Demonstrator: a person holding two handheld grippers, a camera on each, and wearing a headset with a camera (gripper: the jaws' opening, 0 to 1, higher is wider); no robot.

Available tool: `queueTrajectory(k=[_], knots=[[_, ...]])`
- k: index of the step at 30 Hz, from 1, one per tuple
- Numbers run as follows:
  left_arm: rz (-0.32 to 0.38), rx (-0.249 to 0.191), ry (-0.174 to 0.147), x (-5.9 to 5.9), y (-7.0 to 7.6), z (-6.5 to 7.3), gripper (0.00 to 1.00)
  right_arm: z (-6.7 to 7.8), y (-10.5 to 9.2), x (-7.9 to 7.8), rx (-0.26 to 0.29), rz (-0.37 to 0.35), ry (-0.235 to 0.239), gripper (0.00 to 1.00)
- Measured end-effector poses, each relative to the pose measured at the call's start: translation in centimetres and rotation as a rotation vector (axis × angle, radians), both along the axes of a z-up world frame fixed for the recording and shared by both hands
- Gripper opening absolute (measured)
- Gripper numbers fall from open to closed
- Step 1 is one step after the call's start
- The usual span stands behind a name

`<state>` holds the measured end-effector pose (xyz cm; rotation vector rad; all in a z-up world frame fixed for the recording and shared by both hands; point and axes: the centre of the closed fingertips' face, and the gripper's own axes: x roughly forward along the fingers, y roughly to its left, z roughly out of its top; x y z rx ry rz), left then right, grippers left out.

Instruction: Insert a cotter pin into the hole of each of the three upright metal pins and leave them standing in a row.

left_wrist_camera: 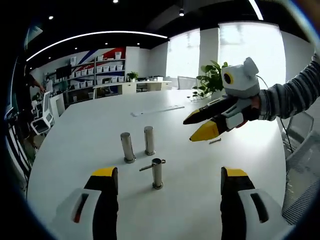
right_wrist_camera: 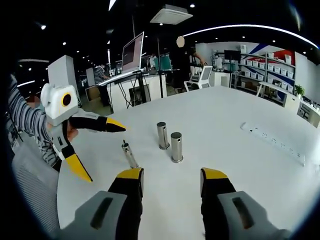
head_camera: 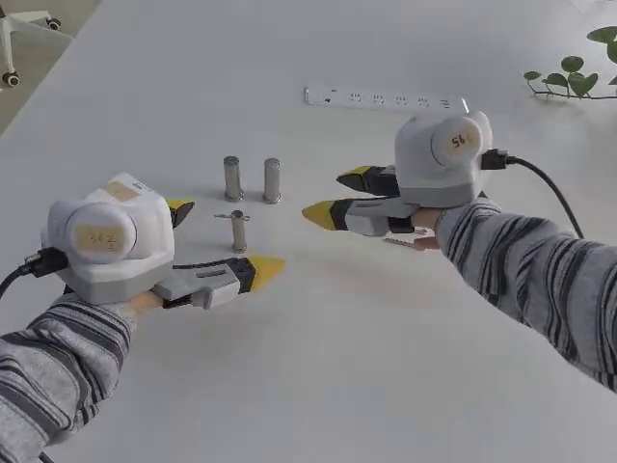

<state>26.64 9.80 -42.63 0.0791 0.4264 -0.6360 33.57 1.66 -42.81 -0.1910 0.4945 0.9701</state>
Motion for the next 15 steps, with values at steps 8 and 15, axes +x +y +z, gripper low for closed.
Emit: queueTrajectory(k=[8, 15], knots=[[-0.024, 0.007, 0.002, -0.8, 0.3, 0.5, 0.94, -0.8, 1.6, 2.5, 0.041, -0.047, 0.022, 0.42], [-0.048, 0.005, -0.017, -1.2, 0.1, 1.4, 0.99, -1.5, 3.5, 3.7, 0.053, -0.035, 0.022, 0.39]])
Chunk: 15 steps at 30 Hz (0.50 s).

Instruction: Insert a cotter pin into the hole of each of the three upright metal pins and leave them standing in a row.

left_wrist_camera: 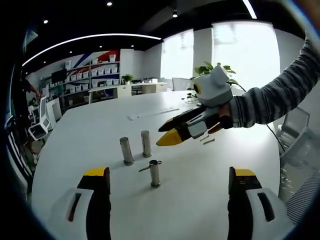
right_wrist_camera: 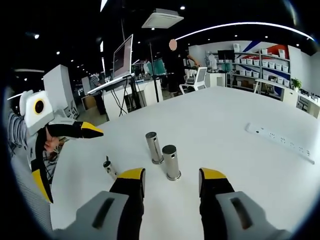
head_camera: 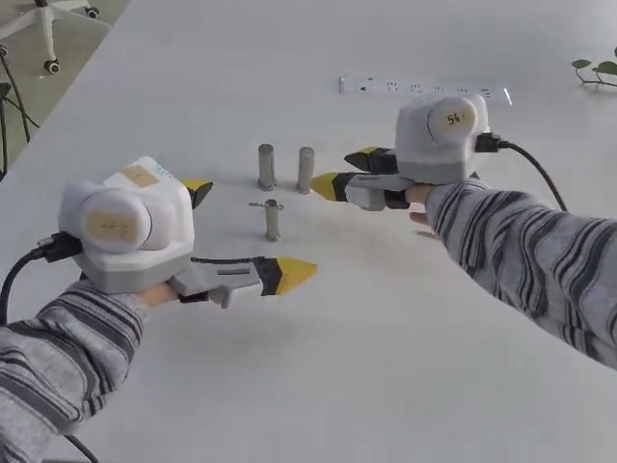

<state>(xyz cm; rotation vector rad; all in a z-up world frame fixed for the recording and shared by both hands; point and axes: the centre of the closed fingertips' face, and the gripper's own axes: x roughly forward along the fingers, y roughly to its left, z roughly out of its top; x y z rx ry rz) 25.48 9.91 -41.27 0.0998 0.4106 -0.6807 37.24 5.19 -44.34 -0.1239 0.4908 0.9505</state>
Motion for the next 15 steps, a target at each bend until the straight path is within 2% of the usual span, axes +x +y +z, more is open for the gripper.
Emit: queueTrajectory(k=[3, 7, 11, 15], knots=[[-0.010, 0.002, 0.016, -0.3, 0.0, -0.2, 0.99, -0.2, 0.5, 0.2, -0.009, 0.009, 0.000, 0.35], [-0.018, 0.006, 0.023, -0.4, 0.0, -0.4, 0.99, 0.1, 1.0, 0.3, -0.013, 0.011, -0.001, 0.32], [-0.017, -0.016, 0.024, -0.5, -0.2, -0.1, 0.99, 0.5, 2.0, 0.4, 0.000, 0.016, -0.002, 0.30], [-0.018, -0.013, 0.025, -0.4, -0.2, -0.1, 0.99, 0.4, 2.8, 0.4, -0.005, 0.029, -0.002, 0.27]])
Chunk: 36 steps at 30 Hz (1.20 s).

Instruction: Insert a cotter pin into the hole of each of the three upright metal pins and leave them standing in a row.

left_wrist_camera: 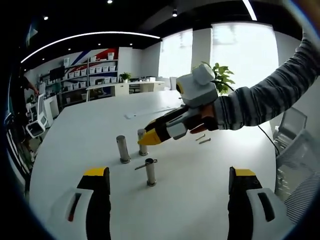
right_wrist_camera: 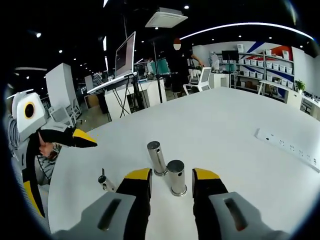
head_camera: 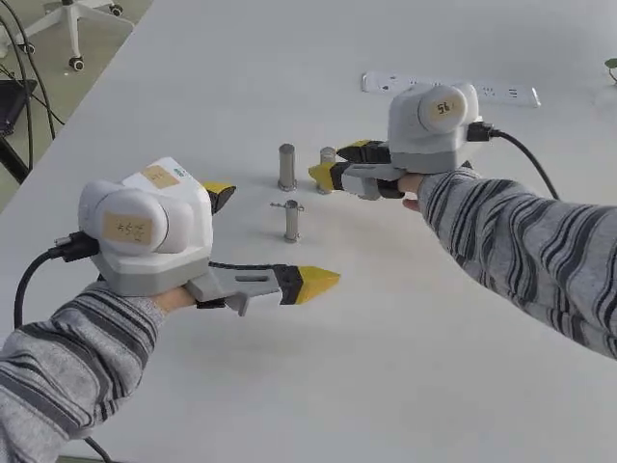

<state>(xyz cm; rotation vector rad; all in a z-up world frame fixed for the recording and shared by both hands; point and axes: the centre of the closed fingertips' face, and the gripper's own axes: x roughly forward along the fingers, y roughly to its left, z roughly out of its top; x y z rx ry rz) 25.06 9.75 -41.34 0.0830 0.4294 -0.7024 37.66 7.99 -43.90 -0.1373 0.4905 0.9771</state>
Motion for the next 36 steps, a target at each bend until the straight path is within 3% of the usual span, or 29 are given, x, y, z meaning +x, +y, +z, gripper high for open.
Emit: queueTrajectory(k=[3, 6, 9, 17, 29, 36], knots=[[0.005, -0.008, 0.003, 0.0, 0.1, 0.1, 0.99, -0.3, 0.1, 0.4, -0.005, -0.003, 0.009, 0.24], [0.024, -0.054, -0.006, 0.0, -0.1, 0.6, 0.99, -0.3, 0.1, 0.7, 0.003, -0.017, 0.022, 0.21], [0.020, -0.071, -0.011, -0.1, -0.3, 0.8, 0.99, -0.7, 0.4, 0.6, 0.004, -0.019, 0.032, 0.18], [0.013, -0.059, -0.006, -0.3, -0.2, 0.7, 0.98, -1.0, 0.5, 1.3, 0.004, -0.032, 0.026, 0.11], [0.025, -0.058, 0.004, -0.2, 0.1, 0.5, 0.96, -0.9, 0.4, 1.8, -0.009, -0.059, 0.016, 0.09], [0.026, -0.053, 0.011, -0.3, 0.1, 0.3, 0.96, -0.8, 0.8, 1.0, -0.036, -0.027, -0.006, 0.08]])
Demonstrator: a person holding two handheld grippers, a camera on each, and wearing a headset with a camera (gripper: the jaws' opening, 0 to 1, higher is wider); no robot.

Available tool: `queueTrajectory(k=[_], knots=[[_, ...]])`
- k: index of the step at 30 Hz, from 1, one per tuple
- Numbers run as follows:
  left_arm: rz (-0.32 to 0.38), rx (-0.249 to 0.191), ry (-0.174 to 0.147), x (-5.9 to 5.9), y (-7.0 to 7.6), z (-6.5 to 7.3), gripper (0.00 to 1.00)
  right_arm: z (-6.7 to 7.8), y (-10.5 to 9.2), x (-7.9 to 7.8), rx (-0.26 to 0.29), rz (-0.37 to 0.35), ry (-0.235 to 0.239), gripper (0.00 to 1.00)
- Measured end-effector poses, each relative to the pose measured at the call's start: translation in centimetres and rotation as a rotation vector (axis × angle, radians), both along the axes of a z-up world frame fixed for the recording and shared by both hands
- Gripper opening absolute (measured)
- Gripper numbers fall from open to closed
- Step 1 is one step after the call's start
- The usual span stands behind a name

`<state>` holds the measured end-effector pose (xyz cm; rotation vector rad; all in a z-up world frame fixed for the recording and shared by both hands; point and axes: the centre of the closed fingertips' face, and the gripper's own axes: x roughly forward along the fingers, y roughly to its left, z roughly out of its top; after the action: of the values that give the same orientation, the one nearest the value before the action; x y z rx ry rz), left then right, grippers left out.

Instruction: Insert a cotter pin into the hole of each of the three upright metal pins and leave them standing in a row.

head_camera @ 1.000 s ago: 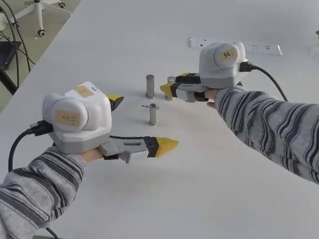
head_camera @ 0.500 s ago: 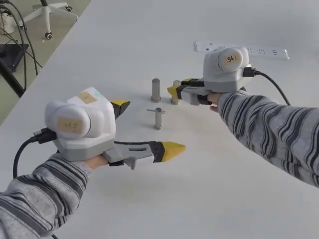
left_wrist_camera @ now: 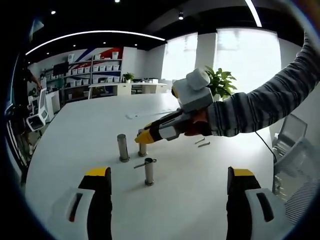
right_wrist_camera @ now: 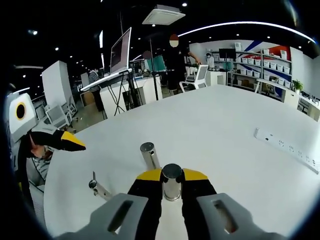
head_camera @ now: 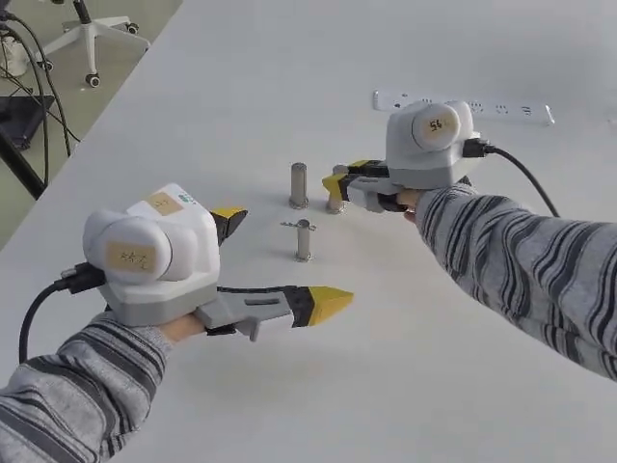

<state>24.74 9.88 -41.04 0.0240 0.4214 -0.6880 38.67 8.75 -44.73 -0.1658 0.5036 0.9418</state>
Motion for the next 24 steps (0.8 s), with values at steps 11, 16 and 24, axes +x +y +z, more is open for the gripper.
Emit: queueTrajectory(k=[11, 16, 24], knots=[[-0.001, 0.001, -0.002, -0.2, 0.0, 0.3, 0.96, 1.0, -0.6, -0.9, -0.006, 0.003, -0.036, 0.08], [-0.008, 0.000, 0.001, -0.3, -0.2, 0.5, 0.96, 1.3, -1.3, -1.6, -0.008, 0.006, -0.040, 0.08], [-0.009, -0.005, -0.006, -0.7, -0.6, 0.7, 0.95, 1.7, -3.2, -2.9, -0.014, -0.009, -0.040, 0.08]])
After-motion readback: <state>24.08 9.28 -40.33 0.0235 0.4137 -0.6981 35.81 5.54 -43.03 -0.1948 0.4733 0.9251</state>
